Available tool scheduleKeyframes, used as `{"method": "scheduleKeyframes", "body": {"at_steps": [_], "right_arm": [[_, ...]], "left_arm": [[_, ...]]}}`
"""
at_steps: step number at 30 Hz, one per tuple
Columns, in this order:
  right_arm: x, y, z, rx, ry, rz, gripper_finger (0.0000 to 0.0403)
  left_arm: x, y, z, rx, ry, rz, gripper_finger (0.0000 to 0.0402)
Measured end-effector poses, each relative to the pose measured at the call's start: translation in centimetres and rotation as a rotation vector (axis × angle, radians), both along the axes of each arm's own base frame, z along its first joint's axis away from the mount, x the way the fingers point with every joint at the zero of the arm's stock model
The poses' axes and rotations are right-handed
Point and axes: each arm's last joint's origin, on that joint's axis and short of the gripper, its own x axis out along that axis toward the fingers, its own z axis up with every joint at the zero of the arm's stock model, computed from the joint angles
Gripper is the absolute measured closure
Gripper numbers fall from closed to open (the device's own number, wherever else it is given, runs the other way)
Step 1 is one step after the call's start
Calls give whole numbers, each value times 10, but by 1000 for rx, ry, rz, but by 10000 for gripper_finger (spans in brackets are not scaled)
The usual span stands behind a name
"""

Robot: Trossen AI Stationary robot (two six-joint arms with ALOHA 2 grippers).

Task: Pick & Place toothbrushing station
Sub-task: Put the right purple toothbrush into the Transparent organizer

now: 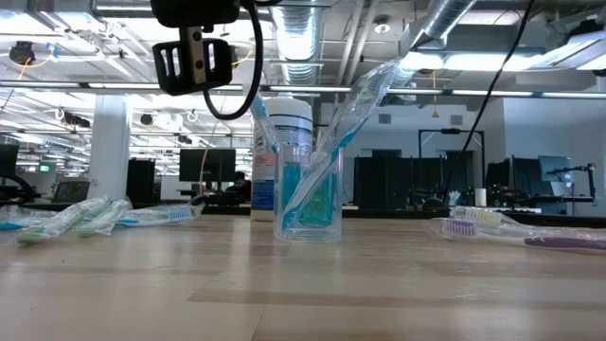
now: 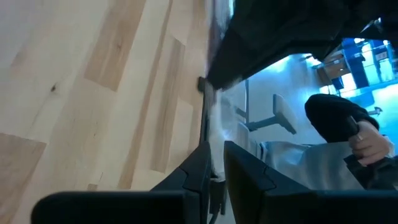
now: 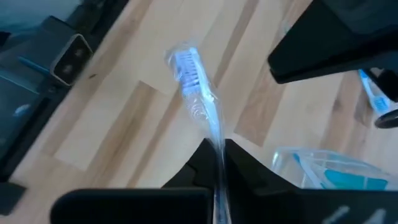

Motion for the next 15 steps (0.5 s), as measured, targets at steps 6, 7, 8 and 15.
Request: {"method": "scheduleKeyframes", "body": {"at_steps": [6, 7, 8, 15], "right_arm": [[-1, 2, 0, -9, -6, 15, 403], [-1, 2, 0, -6, -5, 13, 403], [-1, 2, 1, -3, -5, 11, 400], [-1, 1, 3, 13, -16, -1, 399]], "left_arm": [[0, 0, 0, 0, -3, -2, 363], [0, 0, 0, 0, -3, -1, 363], [0, 0, 0, 0, -4, -2, 363], [-5, -10, 1, 9, -18, -38, 363]]}}
